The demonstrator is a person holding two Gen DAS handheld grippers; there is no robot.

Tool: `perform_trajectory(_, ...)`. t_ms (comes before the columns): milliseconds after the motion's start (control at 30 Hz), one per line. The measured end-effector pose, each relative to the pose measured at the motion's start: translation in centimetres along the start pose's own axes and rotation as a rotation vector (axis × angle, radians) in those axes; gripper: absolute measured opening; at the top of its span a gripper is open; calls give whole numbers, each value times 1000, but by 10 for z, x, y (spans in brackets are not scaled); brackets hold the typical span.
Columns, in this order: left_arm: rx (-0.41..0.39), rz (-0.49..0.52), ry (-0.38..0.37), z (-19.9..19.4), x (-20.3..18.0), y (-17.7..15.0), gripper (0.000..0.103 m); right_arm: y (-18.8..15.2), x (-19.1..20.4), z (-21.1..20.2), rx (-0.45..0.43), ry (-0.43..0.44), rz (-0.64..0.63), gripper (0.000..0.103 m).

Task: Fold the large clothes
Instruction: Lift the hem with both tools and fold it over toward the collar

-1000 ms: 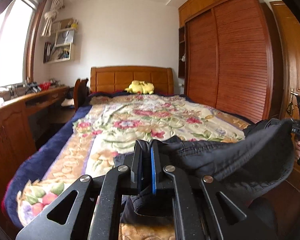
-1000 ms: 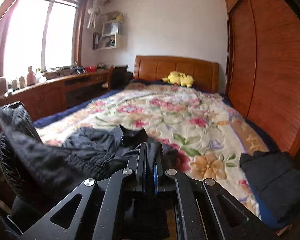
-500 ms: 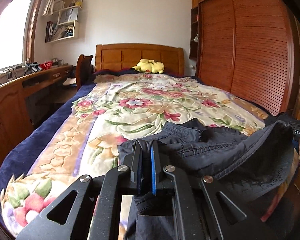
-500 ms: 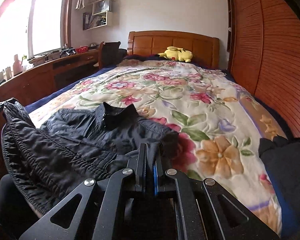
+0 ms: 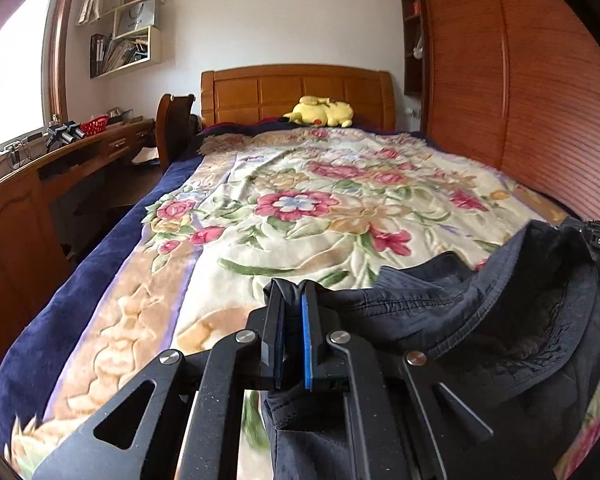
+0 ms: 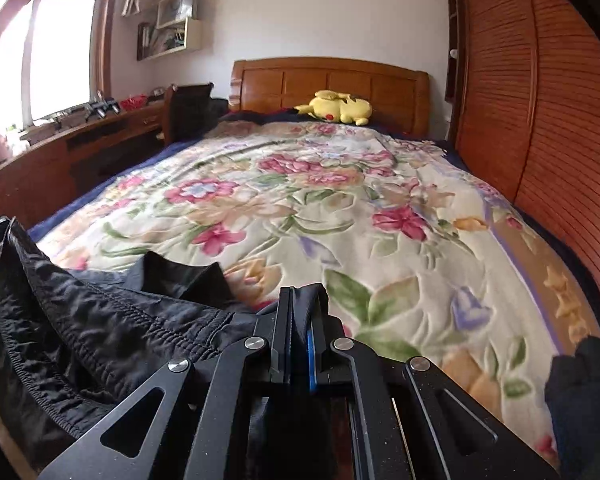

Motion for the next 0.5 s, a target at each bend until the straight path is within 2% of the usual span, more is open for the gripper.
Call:
perform_trajectory(133,38,21,15,30,1,-4,8,-3,2,44,45,-22,-21,5)
perform_trajectory(333,82,32,27,56,1,-20,8,-17,0,78,105,-31,-21,5)
perform_trajectory(500,95,13,19,60,2,-26,9,-22,-2,87,120,-18,3,5)
Point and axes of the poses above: each gripper's, at about its wrist camera, not at the fingertips, and z roughly the way its jaws point, x to its left, y to its top, the point moved 8 cm from there along z, roughly the way its jaws point, and after that the axes turned 11 degrees about -x, right-handed, at the moved point
